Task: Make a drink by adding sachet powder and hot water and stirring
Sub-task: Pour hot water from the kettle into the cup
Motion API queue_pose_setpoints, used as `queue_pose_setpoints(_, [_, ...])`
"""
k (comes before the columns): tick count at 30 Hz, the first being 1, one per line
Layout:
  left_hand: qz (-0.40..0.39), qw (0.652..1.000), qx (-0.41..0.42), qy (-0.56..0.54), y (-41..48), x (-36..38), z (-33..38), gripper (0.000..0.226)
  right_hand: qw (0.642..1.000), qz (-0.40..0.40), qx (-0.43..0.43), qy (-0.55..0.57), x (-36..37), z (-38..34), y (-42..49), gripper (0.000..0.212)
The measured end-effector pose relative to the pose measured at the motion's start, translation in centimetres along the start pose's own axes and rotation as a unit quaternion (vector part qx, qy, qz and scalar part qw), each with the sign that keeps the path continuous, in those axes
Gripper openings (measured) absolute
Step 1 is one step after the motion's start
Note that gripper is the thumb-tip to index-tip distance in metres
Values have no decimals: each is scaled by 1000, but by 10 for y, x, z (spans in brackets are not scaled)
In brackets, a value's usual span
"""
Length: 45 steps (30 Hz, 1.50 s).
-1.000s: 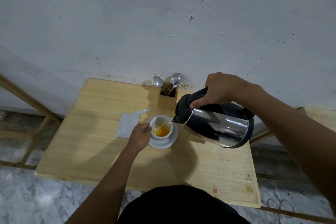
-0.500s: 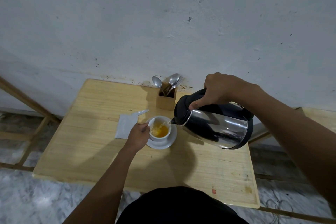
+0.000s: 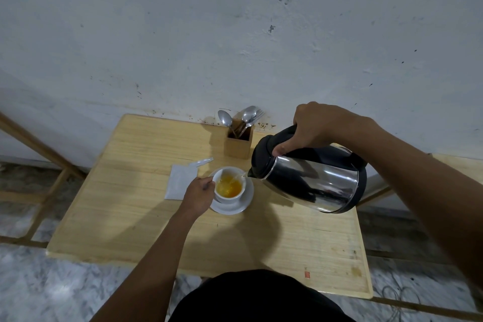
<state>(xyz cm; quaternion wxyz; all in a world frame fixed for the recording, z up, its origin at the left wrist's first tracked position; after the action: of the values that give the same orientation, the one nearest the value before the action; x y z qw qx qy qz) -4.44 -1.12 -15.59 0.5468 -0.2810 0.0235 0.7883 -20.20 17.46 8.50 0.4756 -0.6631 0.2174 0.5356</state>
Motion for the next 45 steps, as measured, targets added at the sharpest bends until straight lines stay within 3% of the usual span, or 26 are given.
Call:
queue_pose_setpoints(34, [-10, 1000, 0, 7, 0, 0, 4, 34, 1000, 0, 3, -8, -9, 2, -3, 75])
queue_pose_setpoints(45, [-8, 1000, 15, -18, 1, 0, 3, 27, 999, -6, 13, 42, -6, 18, -2, 76])
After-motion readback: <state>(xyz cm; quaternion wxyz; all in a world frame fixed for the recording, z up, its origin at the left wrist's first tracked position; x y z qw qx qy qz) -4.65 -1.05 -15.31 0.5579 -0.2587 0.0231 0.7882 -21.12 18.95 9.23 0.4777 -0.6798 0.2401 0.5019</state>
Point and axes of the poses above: each hand's wrist, its own y-axis towards the middle knuckle, its own x-axis out of the palm, z = x × y, the point moved 5 cm from there along y, towards the middle knuckle, and after that the axes turned 9 degrees about x, right-handed, at the moved point
